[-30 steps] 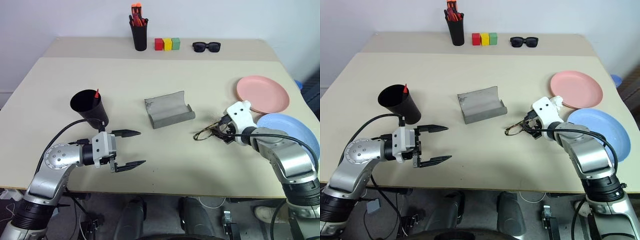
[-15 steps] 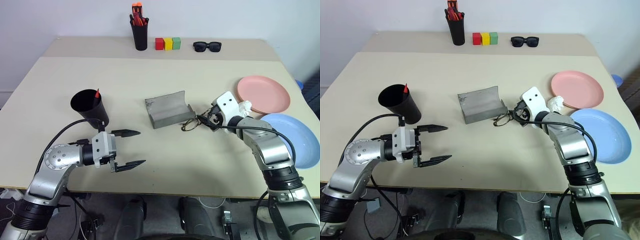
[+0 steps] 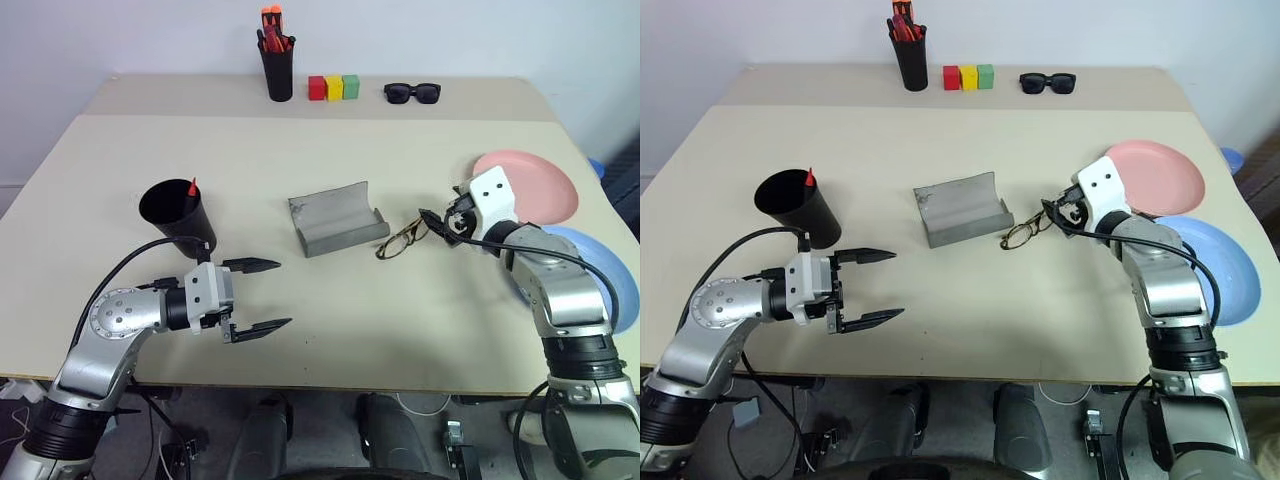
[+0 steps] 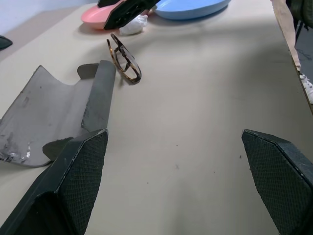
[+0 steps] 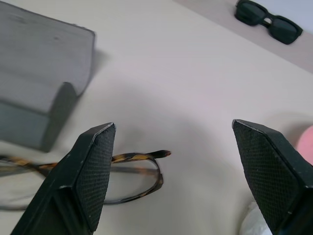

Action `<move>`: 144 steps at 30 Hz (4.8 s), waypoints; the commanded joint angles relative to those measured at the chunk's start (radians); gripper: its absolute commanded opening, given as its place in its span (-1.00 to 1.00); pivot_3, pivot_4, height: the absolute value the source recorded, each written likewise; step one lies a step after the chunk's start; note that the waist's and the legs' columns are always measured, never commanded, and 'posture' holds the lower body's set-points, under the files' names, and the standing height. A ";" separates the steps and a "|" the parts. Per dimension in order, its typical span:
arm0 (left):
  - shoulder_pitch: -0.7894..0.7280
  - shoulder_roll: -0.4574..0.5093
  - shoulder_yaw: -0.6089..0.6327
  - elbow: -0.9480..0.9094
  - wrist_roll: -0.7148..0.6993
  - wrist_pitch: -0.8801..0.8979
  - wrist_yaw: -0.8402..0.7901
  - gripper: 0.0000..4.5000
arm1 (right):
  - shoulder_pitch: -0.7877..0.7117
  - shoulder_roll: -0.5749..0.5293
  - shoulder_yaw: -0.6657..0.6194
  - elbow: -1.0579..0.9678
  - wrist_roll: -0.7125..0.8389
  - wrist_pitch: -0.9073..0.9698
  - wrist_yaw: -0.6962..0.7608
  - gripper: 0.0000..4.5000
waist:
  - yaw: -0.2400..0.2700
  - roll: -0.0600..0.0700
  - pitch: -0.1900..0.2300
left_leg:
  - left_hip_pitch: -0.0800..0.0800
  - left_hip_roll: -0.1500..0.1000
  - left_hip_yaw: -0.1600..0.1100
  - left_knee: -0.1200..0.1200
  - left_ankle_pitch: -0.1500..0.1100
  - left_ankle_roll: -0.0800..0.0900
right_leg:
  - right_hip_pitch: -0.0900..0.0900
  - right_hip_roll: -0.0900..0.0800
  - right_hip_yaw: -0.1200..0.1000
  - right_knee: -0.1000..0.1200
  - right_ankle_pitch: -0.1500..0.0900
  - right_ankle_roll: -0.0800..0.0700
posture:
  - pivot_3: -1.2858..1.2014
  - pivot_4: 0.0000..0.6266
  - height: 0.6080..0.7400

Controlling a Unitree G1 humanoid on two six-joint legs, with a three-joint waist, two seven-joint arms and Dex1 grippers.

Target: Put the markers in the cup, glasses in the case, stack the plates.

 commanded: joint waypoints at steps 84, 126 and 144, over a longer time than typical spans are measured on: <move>0.028 -0.048 0.066 -0.156 -0.255 0.315 0.024 1.00 | 0.217 -0.131 -0.195 -0.073 0.070 -0.152 0.168 0.73 | 0.001 0.001 0.000 | 0.003 0.000 0.000 0.004 0.000 0.000 | 0.005 0.000 0.001 0.001 -0.001 -0.002 | 0.03 -0.52 1.00; 0.118 -0.039 0.105 -0.246 -0.253 0.309 0.089 1.00 | 0.044 -0.123 -0.108 0.305 -0.086 -0.363 0.094 0.73 | -0.001 0.001 0.000 | 0.006 0.000 0.001 0.003 0.000 0.000 | 0.007 0.000 0.001 0.001 -0.002 -0.004 | 0.03 -0.52 1.00; 0.139 -0.047 0.101 -0.264 -0.255 0.309 0.107 1.00 | -0.264 -0.022 0.019 0.624 -0.145 -0.555 0.120 0.73 | -0.001 0.002 0.000 | 0.007 0.000 0.001 0.002 0.000 0.000 | 0.007 0.000 0.001 0.000 -0.001 -0.002 | 0.03 -0.52 1.00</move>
